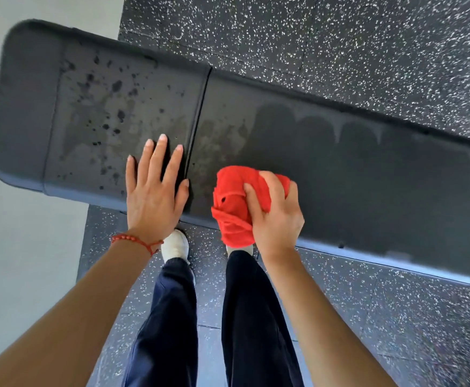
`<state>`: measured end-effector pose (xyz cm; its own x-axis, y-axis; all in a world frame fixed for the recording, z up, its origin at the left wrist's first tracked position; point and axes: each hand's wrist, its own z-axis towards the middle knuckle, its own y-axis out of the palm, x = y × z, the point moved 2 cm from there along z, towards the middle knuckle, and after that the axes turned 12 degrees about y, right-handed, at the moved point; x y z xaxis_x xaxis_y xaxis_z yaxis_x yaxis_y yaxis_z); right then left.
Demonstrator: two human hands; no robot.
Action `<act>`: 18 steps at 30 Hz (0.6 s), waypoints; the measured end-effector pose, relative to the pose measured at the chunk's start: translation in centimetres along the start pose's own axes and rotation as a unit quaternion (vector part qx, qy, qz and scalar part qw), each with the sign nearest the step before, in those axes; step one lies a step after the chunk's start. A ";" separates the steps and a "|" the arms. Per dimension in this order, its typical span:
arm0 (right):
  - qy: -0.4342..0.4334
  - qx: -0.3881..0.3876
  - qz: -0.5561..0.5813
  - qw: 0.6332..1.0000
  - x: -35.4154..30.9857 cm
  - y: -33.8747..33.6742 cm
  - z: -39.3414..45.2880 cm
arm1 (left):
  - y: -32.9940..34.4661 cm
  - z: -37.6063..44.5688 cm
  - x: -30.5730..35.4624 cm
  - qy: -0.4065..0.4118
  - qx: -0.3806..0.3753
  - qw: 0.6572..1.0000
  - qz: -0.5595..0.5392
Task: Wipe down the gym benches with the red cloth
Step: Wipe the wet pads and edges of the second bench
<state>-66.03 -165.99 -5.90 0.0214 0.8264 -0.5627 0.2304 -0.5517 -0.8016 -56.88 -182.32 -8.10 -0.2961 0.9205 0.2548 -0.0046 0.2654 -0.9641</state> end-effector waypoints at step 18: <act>0.034 0.089 0.033 0.995 -7.9 4.2 9.0 | 0.2 -0.1 -0.5 0.010 0.000 1.000 -0.026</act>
<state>-74.02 -175.82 -6.66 0.0983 0.7906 -0.6044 0.0512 -0.6106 -0.7903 -56.68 -182.68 -8.36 -0.2765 0.9107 0.3068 -0.0202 0.3137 -0.9493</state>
